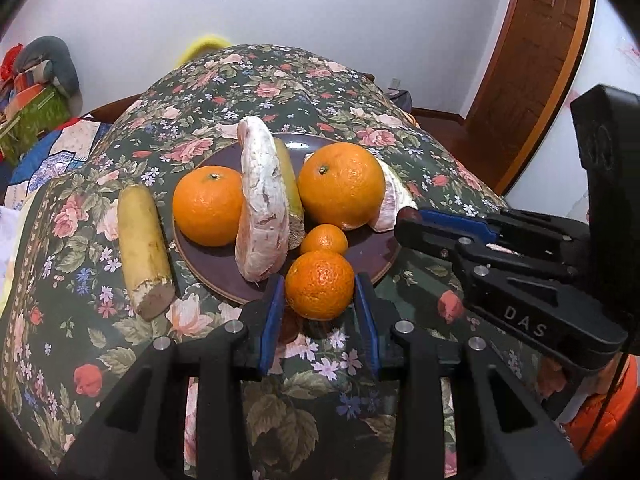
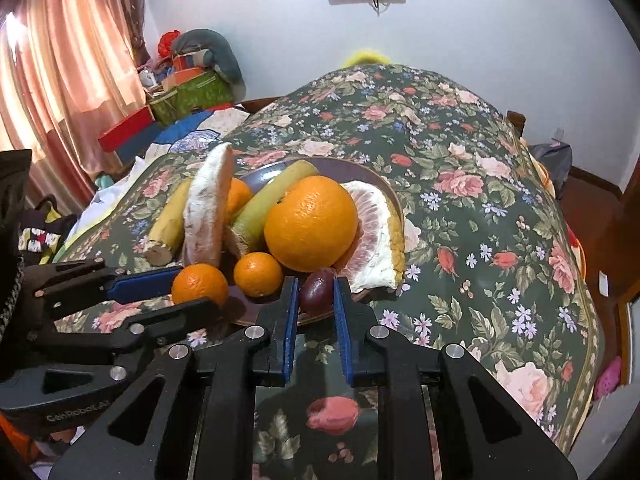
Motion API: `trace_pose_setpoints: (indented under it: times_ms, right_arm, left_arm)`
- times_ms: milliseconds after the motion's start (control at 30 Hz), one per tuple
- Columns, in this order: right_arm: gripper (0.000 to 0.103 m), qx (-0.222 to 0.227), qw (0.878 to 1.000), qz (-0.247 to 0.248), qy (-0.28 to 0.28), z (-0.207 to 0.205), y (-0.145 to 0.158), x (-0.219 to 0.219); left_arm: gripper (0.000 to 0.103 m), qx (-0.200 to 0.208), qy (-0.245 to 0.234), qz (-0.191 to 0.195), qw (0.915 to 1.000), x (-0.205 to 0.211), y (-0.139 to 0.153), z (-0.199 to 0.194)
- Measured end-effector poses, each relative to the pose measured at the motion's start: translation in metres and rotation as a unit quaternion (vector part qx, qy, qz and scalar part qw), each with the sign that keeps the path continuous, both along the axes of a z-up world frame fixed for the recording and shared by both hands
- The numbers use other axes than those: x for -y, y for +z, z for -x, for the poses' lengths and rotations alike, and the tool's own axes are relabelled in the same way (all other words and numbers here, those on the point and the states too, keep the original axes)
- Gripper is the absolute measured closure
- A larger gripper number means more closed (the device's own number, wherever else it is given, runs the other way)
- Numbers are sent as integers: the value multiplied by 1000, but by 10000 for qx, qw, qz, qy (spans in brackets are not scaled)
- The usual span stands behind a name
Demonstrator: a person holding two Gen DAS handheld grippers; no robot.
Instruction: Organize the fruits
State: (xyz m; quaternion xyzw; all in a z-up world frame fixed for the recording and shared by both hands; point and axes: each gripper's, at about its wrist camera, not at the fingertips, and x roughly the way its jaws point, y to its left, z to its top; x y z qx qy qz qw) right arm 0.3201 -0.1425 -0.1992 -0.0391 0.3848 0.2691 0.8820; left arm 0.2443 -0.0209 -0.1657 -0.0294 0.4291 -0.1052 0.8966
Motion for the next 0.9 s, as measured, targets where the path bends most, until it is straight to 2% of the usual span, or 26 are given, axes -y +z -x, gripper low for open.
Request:
trace_pose_setpoints:
  times_ms: [300, 433, 533, 900]
  right_arm:
    - [87, -86, 10000, 42, 26, -5, -9, -5]
    - [78, -152, 9999, 59, -15, -7, -11, -4]
    - [78, -122, 9999, 44, -2, -5, -8, -2]
    - [78, 99, 9999, 23, -28, 17, 14, 2]
  left_arm:
    - [68, -111, 25, 93, 9999, -4, -5, -7]
    - [68, -156, 10, 124, 9998, -5, -5, -7]
    - [68, -155, 4, 125, 9998, -5, -3, -5]
    - [66, 196, 56, 45, 9998, -9, 25, 17]
